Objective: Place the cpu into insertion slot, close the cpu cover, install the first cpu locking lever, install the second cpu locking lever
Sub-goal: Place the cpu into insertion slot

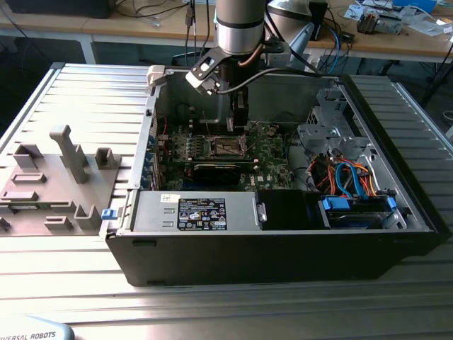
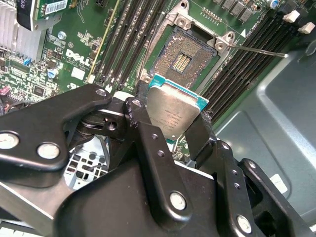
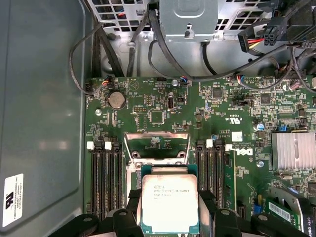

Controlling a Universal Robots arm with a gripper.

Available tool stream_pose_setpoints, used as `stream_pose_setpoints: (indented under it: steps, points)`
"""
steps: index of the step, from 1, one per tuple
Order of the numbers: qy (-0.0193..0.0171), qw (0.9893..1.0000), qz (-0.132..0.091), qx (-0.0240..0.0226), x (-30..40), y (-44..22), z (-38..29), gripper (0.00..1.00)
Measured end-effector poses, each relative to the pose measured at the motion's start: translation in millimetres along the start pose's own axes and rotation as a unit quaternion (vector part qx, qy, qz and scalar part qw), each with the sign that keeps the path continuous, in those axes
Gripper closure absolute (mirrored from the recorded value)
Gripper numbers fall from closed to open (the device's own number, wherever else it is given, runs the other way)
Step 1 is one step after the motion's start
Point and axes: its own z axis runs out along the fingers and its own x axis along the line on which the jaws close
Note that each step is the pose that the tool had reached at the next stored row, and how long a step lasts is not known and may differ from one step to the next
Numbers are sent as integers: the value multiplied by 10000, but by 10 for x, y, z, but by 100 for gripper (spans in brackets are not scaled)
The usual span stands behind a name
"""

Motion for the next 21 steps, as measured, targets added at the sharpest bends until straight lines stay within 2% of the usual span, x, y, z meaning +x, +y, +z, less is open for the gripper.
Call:
stream_pose_setpoints:
  steps: [4,9,21]
  points:
    - [-1,10000,19,0,0,-1,1,46]
    - [-1,10000,12,0,-1,-34,7,46]
    - [-1,10000,11,0,-1,-41,43,46]
